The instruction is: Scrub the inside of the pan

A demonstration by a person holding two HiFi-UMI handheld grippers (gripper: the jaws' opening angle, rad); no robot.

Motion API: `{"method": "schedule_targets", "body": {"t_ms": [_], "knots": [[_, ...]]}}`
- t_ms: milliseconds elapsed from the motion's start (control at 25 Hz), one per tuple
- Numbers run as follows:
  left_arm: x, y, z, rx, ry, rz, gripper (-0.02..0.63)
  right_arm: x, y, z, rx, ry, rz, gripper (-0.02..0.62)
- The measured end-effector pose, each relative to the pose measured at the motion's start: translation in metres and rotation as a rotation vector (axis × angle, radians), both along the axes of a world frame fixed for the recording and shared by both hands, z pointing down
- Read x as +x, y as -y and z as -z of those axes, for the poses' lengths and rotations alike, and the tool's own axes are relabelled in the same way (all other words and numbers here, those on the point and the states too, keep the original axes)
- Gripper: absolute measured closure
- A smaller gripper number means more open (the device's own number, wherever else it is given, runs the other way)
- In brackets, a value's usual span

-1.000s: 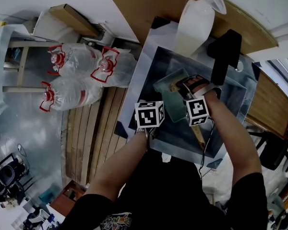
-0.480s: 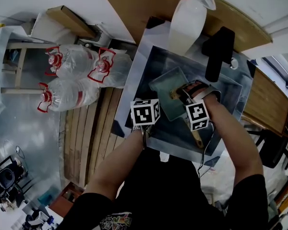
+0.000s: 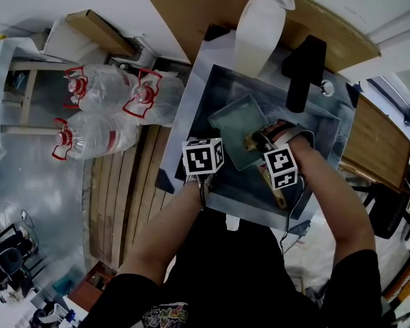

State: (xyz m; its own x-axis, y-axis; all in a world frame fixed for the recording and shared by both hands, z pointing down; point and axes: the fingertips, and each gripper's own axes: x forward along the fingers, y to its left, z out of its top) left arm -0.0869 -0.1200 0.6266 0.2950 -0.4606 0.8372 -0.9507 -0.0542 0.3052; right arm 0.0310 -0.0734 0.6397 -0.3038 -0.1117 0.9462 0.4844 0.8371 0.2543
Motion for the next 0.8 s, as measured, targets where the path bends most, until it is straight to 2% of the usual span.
{"method": "schedule_targets", "body": {"t_ms": [800], "knots": [[0.001,0.001,-0.001,0.001,0.001,0.002,0.563,0.016,-0.026,0.0,-0.09,-0.079,0.03,0.508]]}}
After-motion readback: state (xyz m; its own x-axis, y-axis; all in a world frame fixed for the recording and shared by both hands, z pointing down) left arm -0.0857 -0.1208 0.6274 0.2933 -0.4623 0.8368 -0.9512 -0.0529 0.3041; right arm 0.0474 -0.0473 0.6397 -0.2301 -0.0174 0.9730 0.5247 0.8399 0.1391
